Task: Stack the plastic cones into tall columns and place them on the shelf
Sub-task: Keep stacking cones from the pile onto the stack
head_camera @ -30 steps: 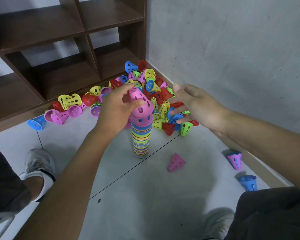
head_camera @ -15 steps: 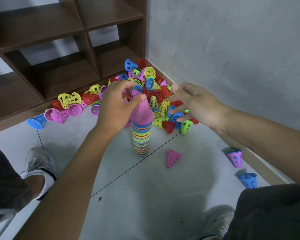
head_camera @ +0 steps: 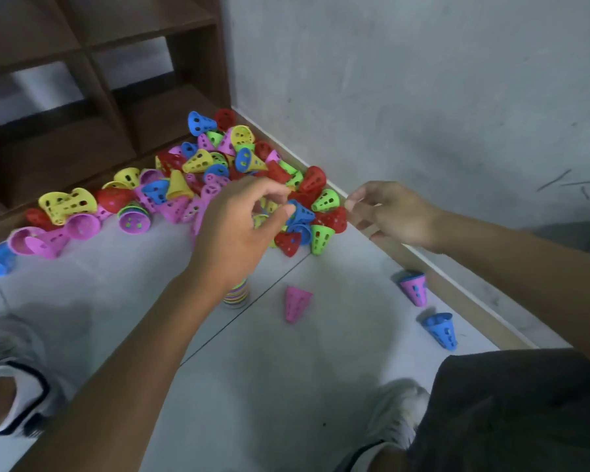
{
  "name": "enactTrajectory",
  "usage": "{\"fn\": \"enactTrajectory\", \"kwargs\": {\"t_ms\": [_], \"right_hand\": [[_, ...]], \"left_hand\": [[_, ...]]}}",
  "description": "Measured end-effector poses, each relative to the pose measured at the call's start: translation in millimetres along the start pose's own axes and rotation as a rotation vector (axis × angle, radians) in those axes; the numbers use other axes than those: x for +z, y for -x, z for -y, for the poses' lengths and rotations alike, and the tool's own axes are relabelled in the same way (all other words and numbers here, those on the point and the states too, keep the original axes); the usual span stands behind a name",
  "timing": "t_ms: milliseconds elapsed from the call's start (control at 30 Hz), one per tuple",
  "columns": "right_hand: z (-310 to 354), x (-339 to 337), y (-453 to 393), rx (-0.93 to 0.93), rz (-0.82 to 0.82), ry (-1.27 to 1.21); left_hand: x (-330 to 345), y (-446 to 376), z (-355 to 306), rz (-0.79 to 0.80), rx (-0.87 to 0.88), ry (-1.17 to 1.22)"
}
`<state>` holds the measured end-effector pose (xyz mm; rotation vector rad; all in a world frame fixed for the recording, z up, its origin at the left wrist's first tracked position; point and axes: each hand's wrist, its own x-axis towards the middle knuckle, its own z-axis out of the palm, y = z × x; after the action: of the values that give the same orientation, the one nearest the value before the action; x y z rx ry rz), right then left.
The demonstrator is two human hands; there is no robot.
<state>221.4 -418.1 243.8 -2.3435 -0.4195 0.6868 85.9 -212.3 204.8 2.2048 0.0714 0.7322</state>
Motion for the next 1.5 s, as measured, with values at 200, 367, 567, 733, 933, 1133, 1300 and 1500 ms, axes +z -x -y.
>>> {"fn": "enactTrajectory", "kwargs": {"t_ms": [200,367,567,733,933,1133,1300,1500], "right_hand": [[-99,-19,-18,0.227,0.048,0.32],[-200,-8,-14,0.347,0.093,0.462],[-302,6,-5,0.488,-0.042,0.455],[-353,24,-5,0.516,-0.019,0.366],[-390,46,-14,0.472,0.006,0.258],[-394,51,-33,0.416,-0.109,0.215],[-372,47,-51,0.38,-0.102,0.519],[-355,44,-61,0.333,-0.019,0.635]], "left_hand": [[61,32,16,0.216,-0.043,0.035],[110,60,43,0.338,-0.203,0.043],[147,88,76,0.398,-0.354,0.015],[161,109,106,0.473,-0.425,-0.156],[190,131,121,0.547,-0.675,-0.219],[214,141,126,0.641,-0.674,-0.181],[230,143,123,0.662,-0.63,-0.244],[237,143,126,0.69,-0.576,-0.273]]}}
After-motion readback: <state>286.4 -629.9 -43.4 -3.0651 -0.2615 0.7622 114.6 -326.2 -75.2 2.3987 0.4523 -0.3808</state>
